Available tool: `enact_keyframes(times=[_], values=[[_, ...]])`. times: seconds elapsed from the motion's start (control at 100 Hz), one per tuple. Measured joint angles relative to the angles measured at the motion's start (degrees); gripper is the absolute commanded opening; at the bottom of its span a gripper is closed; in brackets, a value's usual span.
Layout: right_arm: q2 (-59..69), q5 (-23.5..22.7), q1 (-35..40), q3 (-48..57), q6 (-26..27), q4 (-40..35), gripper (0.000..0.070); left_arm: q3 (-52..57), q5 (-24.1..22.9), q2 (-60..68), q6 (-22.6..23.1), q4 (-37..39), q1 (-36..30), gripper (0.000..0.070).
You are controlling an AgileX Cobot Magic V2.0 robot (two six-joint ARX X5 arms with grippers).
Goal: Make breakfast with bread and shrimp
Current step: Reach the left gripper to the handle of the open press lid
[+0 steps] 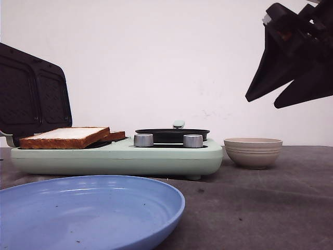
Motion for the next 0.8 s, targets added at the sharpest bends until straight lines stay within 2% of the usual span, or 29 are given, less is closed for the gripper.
enact_keyframes(times=[0.22, 0.63, 0.8], values=[[0.0, -0.2, 0.0, 0.0, 0.0, 0.2, 0.0341, 3.1, 5.9, 4.8, -5.2, 4.2, 8.2, 0.0625], [0.0, -0.2, 0.0, 0.0, 0.0, 0.3, 0.0341, 9.6, 25.4, 19.6, -12.1, 12.2, 27.9, 0.0625], [0.0, -0.2, 0.0, 0.0, 0.0, 0.4, 0.0341, 9.6, 26.8, 25.9, -15.7, 17.2, 29.8, 0.0624]])
